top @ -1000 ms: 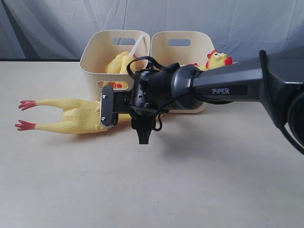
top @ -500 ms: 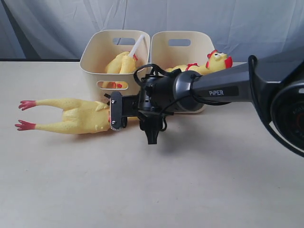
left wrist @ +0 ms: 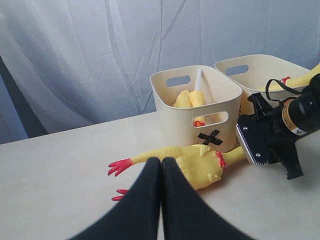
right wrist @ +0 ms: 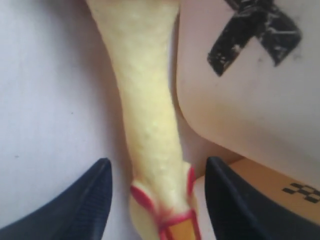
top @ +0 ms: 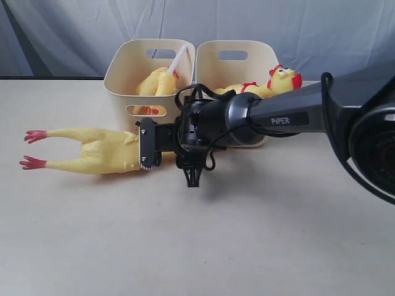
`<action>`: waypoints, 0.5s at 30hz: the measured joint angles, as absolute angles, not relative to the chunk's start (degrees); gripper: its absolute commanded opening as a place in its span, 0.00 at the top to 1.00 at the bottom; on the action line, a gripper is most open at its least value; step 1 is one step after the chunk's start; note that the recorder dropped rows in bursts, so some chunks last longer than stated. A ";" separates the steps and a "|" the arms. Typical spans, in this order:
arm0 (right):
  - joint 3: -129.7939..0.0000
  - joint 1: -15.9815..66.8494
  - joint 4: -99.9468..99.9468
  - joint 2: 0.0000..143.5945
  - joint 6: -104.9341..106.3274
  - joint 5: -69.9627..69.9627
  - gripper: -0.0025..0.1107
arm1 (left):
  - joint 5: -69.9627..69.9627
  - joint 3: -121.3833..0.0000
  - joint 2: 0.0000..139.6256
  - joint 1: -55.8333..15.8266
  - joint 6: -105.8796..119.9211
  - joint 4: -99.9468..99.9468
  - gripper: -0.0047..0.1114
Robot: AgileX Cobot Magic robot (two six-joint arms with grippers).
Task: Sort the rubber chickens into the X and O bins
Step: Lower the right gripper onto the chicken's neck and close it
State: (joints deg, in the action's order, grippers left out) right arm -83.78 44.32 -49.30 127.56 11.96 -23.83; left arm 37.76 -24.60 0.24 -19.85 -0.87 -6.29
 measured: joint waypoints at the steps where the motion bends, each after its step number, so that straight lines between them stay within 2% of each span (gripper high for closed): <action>1: -83.78 44.32 -49.40 127.83 11.96 -23.94 0.51 | 37.76 -24.60 0.24 -19.85 -0.87 -6.29 0.96; 9: -83.78 44.32 -52.03 129.11 11.96 -23.74 0.53 | 37.76 -24.60 0.24 -19.85 -0.87 -6.29 0.96; 10: -83.78 44.32 -52.27 129.11 11.96 -23.74 0.61 | 37.76 -24.60 0.24 -19.85 -0.87 -6.29 0.96; 15: -83.88 44.32 -53.27 129.11 11.93 -23.74 0.87 | 37.76 -24.60 0.24 -19.85 -0.87 -6.29 0.96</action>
State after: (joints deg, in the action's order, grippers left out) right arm -83.88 44.32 -53.27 129.11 11.93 -23.74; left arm 37.76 -24.60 0.24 -19.85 -0.87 -6.29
